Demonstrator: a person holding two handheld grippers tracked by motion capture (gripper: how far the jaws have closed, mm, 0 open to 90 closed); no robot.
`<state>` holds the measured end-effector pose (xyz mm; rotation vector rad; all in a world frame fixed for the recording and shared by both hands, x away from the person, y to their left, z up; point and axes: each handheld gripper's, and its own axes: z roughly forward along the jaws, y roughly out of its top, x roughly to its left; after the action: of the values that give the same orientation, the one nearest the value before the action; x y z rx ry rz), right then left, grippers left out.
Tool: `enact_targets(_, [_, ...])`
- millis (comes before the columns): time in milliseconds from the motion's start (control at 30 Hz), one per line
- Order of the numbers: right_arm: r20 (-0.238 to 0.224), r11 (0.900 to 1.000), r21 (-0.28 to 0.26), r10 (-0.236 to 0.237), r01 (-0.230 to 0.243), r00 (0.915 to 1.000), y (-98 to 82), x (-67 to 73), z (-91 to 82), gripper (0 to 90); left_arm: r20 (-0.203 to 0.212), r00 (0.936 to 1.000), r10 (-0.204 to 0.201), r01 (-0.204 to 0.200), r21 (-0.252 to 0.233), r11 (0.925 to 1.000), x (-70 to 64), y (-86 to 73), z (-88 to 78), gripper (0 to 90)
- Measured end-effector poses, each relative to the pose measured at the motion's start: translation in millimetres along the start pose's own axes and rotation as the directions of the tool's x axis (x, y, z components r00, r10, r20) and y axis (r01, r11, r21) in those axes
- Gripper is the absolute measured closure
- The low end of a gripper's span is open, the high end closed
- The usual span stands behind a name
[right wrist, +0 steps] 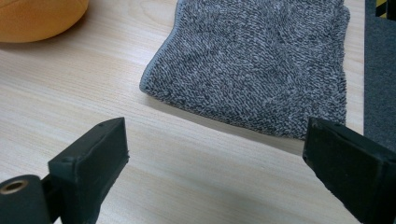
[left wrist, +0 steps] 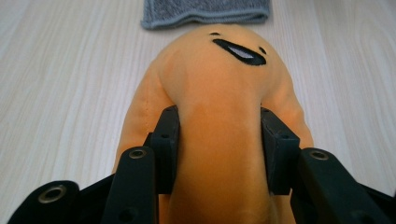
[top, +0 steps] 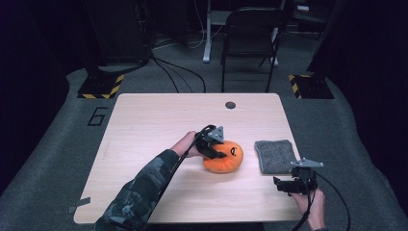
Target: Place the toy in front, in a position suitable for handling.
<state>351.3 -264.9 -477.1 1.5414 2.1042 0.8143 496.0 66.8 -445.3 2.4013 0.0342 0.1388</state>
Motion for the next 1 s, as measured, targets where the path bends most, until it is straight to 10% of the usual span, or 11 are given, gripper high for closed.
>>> enact_targets(267, [0.002, 1.000, -0.002, -0.008, 0.008, 1.0000, 0.5, -0.2, -0.7, 6.3, -0.060, 0.9920, -0.111, 0.106, -0.086, 0.9906, -1.4, -1.3, -15.6, 13.5])
enact_targets(533, [0.005, 1.000, -0.009, 0.001, 0.000, 1.0000, 0.0, -5.0, -3.2, 6.3, -0.145, 0.9696, -0.197, 0.168, -0.191, 0.9671, -39.5, -19.1, -46.9, 4.4])
enact_targets(800, [0.011, 1.000, -0.009, 0.001, -0.001, 0.9999, 5.2, -4.0, -0.6, 6.3, -0.240, 0.9020, -0.359, 0.299, -0.250, 0.9209, -67.8, -62.0, -54.3, 8.6])
enact_targets(933, [0.020, 1.000, -0.009, 0.011, -0.011, 0.9997, 12.9, -7.0, 2.7, 6.4, -0.239, 0.8791, -0.412, 0.345, -0.277, 0.8968, -71.6, -74.5, -52.3, 11.4])
enact_targets(1000, [0.021, 1.000, -0.019, 0.015, -0.015, 0.9997, 20.5, -8.2, 4.6, 5.7, -0.258, 0.8727, -0.415, 0.359, -0.237, 0.9028, -69.8, -74.3, -47.9, 10.4])
